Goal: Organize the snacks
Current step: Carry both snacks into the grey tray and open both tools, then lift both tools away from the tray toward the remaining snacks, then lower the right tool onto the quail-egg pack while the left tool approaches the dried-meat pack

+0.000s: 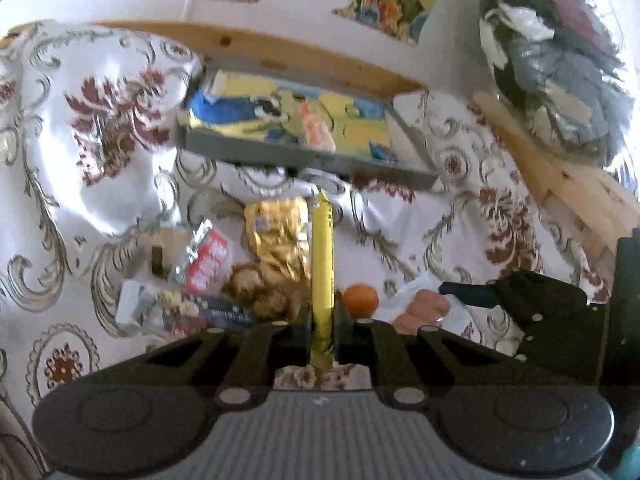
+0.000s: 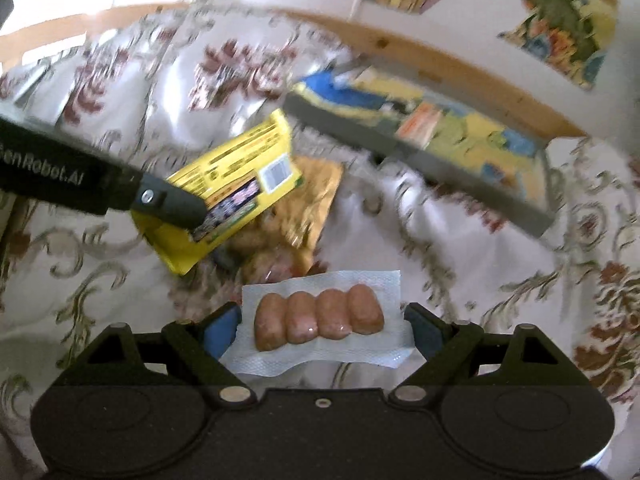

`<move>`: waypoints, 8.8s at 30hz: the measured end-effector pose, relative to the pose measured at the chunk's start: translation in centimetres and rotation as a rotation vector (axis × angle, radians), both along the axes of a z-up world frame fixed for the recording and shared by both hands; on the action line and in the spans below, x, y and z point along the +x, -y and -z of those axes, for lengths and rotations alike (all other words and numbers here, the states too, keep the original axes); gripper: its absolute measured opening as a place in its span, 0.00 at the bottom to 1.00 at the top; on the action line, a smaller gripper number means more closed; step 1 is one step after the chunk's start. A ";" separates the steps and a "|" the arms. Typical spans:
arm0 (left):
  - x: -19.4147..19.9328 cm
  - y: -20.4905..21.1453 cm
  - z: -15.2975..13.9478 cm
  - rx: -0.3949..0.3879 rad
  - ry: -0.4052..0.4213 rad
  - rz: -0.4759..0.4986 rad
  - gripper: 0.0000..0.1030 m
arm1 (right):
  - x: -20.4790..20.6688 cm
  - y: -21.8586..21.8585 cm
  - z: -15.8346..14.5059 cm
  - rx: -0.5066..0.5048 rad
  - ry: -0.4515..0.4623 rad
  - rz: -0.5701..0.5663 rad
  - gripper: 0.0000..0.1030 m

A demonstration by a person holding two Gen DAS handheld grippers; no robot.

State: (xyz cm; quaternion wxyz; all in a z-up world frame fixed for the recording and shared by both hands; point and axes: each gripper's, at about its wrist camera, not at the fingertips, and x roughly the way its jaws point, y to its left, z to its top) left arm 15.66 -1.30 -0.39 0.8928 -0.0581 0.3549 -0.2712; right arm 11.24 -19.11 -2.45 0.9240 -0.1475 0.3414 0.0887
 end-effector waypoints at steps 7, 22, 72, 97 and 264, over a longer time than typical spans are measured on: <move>1.4 0.2 -1.8 -0.022 0.063 -0.057 0.09 | 1.0 1.9 -2.3 0.005 0.143 0.042 0.86; 13.1 4.5 -5.9 -0.031 0.156 -0.224 0.10 | 10.3 6.8 -3.4 0.115 0.423 0.202 0.86; 20.8 8.4 -1.3 0.110 0.098 -0.446 0.85 | 19.6 10.4 -0.5 0.193 0.355 0.317 0.99; 5.4 3.1 -5.8 0.016 0.299 -0.493 1.00 | 3.9 7.9 -7.9 0.239 0.590 0.323 0.99; 6.1 -3.7 7.1 -0.084 -0.497 -0.368 0.46 | 7.6 -3.5 6.4 0.125 -0.160 -0.156 0.54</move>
